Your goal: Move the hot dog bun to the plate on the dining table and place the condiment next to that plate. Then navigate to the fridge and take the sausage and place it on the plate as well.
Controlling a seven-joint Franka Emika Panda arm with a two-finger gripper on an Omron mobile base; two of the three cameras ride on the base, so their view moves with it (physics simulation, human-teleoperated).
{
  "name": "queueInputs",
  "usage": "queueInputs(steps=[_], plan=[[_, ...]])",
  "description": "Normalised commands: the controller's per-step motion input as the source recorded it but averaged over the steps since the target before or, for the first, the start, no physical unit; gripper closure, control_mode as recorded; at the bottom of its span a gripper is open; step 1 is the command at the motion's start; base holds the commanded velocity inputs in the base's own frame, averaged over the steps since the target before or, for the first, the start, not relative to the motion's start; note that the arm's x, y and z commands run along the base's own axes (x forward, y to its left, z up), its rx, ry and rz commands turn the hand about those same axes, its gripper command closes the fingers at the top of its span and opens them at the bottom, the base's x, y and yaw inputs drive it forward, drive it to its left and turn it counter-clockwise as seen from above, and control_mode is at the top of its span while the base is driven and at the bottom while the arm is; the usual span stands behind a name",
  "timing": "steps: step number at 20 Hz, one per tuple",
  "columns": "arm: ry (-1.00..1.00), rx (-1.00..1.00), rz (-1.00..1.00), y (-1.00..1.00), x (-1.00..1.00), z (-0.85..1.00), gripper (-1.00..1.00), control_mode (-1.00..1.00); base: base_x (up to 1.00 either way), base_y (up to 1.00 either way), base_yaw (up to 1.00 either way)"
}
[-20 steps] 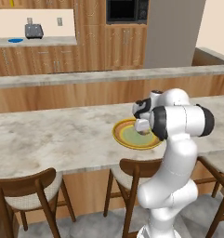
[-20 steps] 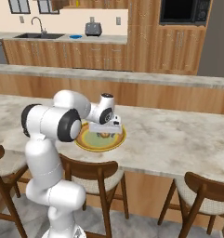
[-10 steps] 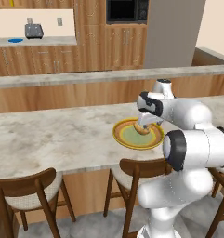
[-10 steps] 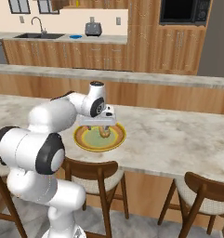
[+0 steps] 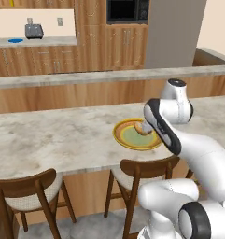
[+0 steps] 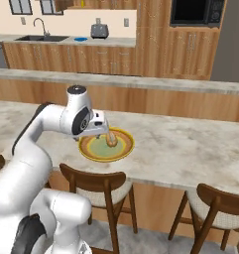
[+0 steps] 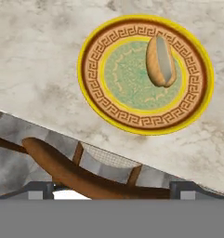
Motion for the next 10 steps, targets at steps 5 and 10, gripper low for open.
queueInputs(steps=[5, 10], plan=[[0.00, -0.01, 0.05, 0.19, -0.75, 0.19, -1.00, -1.00, 0.00, 0.00, 0.00], [0.00, -0.01, 0.00, 0.06, -0.08, 0.00, -1.00, 1.00, -0.69, 0.52, 0.01]])
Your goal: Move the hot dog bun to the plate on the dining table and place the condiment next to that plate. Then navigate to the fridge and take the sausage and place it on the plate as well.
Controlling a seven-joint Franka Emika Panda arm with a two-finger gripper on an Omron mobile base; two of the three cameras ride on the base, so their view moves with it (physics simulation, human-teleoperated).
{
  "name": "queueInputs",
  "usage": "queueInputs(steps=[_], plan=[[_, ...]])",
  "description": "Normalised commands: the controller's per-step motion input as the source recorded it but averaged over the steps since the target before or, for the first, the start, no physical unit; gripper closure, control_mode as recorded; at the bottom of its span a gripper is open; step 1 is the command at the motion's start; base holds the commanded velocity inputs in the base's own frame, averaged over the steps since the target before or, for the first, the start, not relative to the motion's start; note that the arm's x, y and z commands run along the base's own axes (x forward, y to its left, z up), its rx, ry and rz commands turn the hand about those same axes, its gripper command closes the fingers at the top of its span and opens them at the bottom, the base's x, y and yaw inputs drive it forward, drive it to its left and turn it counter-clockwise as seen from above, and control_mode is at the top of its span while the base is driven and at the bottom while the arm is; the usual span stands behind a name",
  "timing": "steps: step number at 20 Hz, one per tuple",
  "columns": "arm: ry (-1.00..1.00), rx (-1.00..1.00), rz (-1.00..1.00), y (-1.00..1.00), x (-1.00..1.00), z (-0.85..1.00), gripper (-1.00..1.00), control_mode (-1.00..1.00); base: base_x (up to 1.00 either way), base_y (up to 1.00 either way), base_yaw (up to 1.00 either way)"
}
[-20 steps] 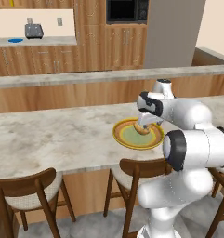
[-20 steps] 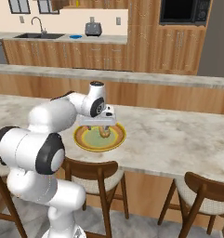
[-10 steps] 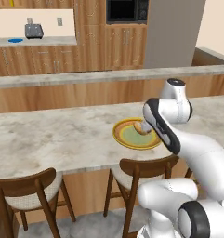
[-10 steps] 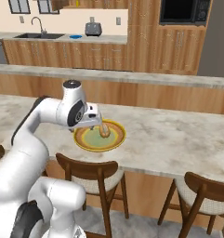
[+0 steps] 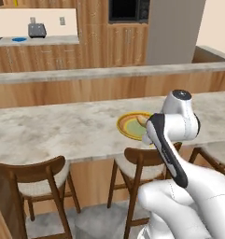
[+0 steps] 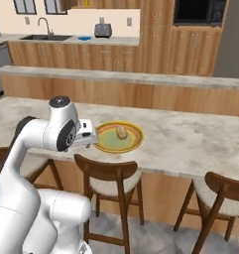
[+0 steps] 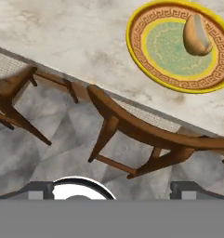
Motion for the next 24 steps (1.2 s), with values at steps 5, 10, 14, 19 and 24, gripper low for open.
queueInputs(steps=[5, 10, 14, 19, 24], plan=[[0.00, 0.00, 0.00, 0.00, 0.00, 0.00, -1.00, 1.00, -1.00, 1.00, 0.01], [0.00, 0.00, 0.00, 0.00, 0.00, 0.00, -1.00, 1.00, -0.92, 1.00, 0.00], [0.00, 0.00, 0.00, 0.00, 0.00, 0.00, -1.00, 1.00, -0.67, 1.00, 0.00], [0.00, 0.00, 0.00, 0.00, 0.00, 0.00, -1.00, 1.00, -0.23, 1.00, 0.00], [0.00, 0.00, 0.00, 0.00, 0.00, 0.00, -1.00, 1.00, 0.14, 1.00, -0.10]])
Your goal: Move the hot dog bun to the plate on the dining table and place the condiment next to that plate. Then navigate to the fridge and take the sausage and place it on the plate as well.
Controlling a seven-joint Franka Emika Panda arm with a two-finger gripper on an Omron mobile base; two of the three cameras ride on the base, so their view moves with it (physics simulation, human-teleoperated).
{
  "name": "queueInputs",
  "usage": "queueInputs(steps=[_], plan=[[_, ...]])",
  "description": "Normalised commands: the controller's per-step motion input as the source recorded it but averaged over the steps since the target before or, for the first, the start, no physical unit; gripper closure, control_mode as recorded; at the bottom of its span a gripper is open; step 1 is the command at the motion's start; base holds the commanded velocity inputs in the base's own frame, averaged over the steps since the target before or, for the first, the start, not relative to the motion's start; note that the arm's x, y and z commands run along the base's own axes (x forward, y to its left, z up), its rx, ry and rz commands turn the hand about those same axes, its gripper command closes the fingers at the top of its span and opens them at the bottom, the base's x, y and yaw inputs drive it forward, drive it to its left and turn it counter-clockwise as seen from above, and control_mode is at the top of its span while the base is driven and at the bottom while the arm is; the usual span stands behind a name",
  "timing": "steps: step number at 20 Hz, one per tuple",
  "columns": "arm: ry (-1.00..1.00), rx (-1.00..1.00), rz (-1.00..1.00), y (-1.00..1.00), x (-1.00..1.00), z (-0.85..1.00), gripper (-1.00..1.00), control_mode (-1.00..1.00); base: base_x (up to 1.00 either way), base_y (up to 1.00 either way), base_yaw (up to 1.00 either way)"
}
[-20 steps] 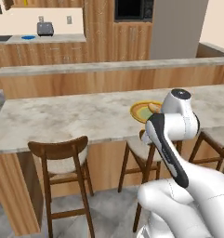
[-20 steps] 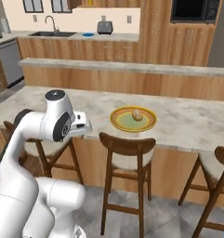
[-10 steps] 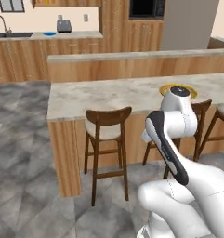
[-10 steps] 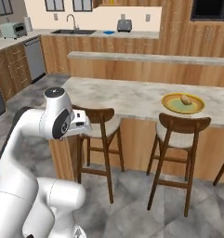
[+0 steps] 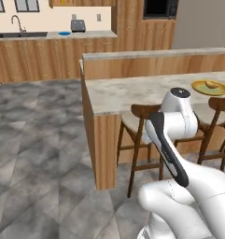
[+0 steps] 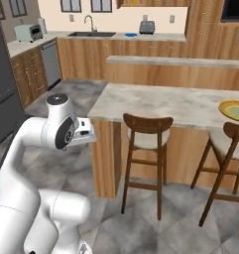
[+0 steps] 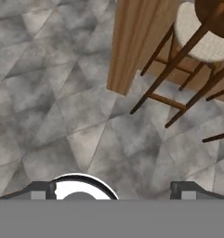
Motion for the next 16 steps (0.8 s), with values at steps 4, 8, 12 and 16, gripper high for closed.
queueInputs(steps=[4, 8, 12, 16], plan=[[0.00, 0.00, 0.00, 0.00, 0.00, 0.00, -1.00, 1.00, 0.25, 1.00, -0.21], [0.00, 0.00, 0.00, 0.00, 0.00, 0.00, -1.00, 1.00, 0.59, 1.00, -0.24], [0.00, 0.00, 0.00, 0.00, 0.00, 0.00, -1.00, 1.00, 1.00, 0.99, -0.17], [0.00, 0.00, 0.00, 0.00, 0.00, 0.00, -1.00, 1.00, 1.00, 0.88, -0.13]])
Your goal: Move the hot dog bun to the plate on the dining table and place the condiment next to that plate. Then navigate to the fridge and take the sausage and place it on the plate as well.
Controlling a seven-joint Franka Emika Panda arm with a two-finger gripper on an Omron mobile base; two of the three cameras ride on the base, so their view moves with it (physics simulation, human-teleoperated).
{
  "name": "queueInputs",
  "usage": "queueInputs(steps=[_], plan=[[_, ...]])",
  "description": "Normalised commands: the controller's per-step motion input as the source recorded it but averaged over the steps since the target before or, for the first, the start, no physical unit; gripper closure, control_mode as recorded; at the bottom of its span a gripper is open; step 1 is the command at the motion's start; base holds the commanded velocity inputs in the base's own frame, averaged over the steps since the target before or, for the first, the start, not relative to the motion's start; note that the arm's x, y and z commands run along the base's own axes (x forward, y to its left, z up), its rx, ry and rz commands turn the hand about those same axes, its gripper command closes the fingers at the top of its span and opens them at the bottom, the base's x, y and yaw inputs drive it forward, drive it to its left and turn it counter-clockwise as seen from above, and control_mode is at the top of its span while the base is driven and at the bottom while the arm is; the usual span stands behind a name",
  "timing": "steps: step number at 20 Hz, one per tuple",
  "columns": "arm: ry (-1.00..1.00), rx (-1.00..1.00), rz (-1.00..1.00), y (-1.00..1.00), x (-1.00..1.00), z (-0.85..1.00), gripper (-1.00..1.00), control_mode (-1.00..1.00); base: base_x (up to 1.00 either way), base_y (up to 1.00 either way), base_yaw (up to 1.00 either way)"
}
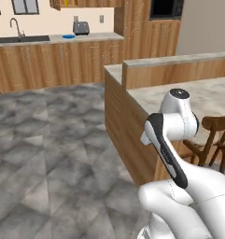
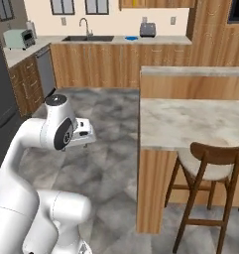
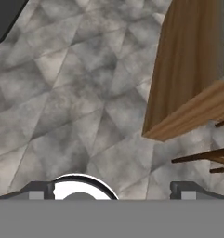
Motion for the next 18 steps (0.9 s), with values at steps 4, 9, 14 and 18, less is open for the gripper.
queueInputs(steps=[4, 9, 14, 18], plan=[[0.00, 0.00, 0.00, 0.00, 0.00, 0.00, -1.00, 1.00, 1.00, 0.66, -0.16], [0.00, 0.00, 0.00, 0.00, 0.00, 0.00, -1.00, 1.00, 1.00, 0.61, -0.16], [0.00, 0.00, 0.00, 0.00, 0.00, 0.00, -1.00, 1.00, 1.00, 0.58, -0.14], [0.00, 0.00, 0.00, 0.00, 0.00, 0.00, -1.00, 1.00, 1.00, 0.60, -0.12]])
